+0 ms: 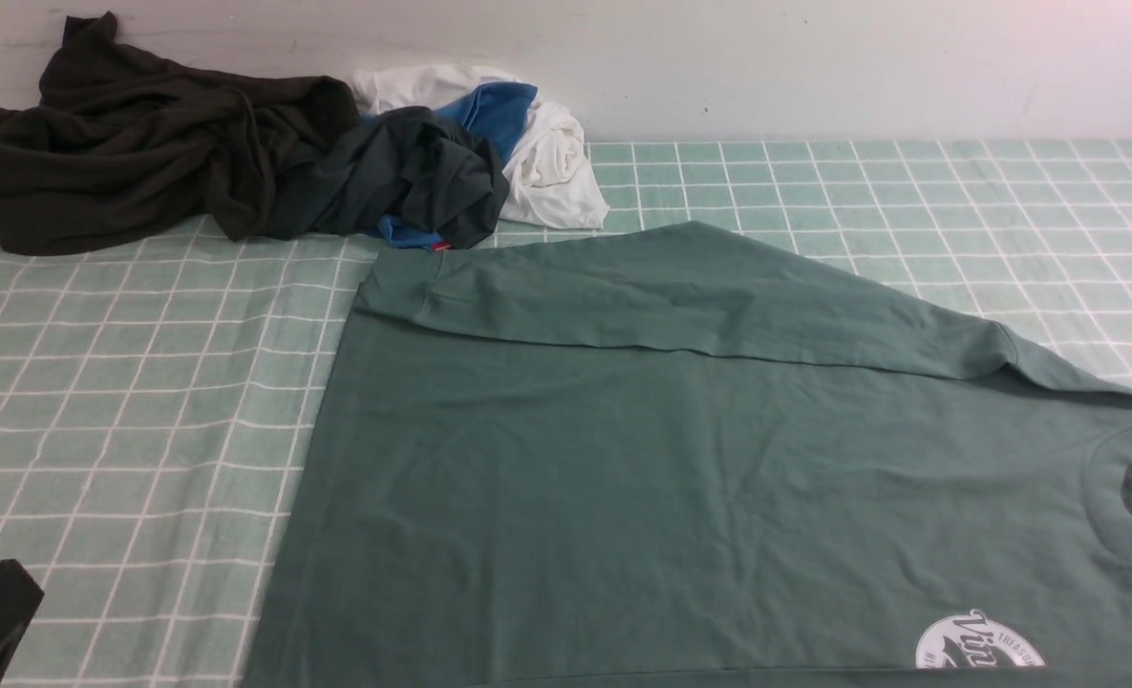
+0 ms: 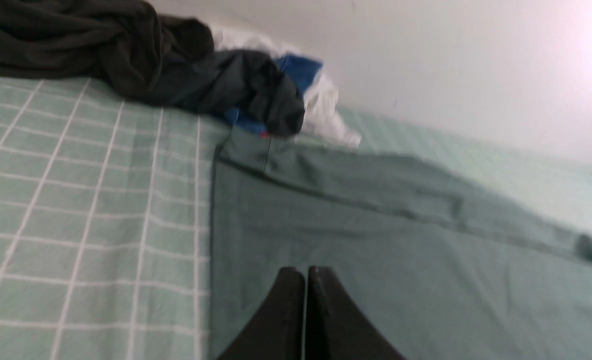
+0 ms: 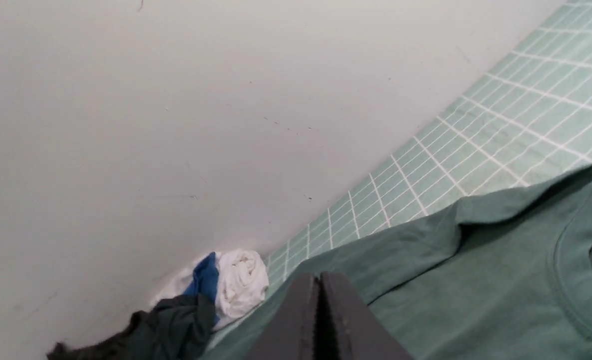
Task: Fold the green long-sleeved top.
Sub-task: Use the left arm to clamp the cuff closest to it
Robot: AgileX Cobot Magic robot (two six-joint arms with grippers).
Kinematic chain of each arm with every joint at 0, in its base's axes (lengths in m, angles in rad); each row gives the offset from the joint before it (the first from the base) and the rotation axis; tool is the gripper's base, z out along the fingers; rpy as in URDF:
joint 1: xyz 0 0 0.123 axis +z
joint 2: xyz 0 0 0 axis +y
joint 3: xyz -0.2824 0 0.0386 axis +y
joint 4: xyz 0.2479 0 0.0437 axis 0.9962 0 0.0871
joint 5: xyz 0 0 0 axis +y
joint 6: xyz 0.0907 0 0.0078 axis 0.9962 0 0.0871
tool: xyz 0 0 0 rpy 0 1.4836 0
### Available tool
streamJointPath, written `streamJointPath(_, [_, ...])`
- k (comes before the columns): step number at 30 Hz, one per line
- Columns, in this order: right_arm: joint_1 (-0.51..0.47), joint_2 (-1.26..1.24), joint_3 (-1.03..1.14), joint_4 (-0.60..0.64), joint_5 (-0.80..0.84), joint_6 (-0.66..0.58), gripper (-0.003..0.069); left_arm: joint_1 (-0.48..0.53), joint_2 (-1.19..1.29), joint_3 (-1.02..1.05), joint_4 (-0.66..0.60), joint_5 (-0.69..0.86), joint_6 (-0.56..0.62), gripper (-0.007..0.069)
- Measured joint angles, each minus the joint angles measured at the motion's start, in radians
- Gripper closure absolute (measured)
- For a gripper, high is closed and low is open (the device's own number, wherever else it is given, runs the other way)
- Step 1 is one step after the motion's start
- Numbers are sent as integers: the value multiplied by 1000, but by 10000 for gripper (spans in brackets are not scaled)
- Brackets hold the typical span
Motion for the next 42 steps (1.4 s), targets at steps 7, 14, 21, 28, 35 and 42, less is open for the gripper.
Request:
streamJointPath(7, [0, 203, -221, -53, 160, -335, 673, 0, 424, -339, 307, 334, 20, 627])
streamJointPath(14, [13, 657, -600, -228, 714, -528, 673, -243, 826, -558, 471, 554, 21, 606])
streamJointPath(21, [133, 831, -670, -290, 973, -521, 673, -466, 1072, -541, 479, 556, 21, 475])
streamJointPath(28, [221, 875, -670, -442, 1027, -426, 673, -529, 1290, -541, 480, 442, 21, 252])
streamJointPath(35, [222, 875, -670, -493, 982, -383, 673, -529, 1479, -541, 481, 361, 21, 235])
streamJointPath(42, [222, 875, -670, -493, 972, -381, 673, -529, 1505, -565, 480, 379, 34, 552])
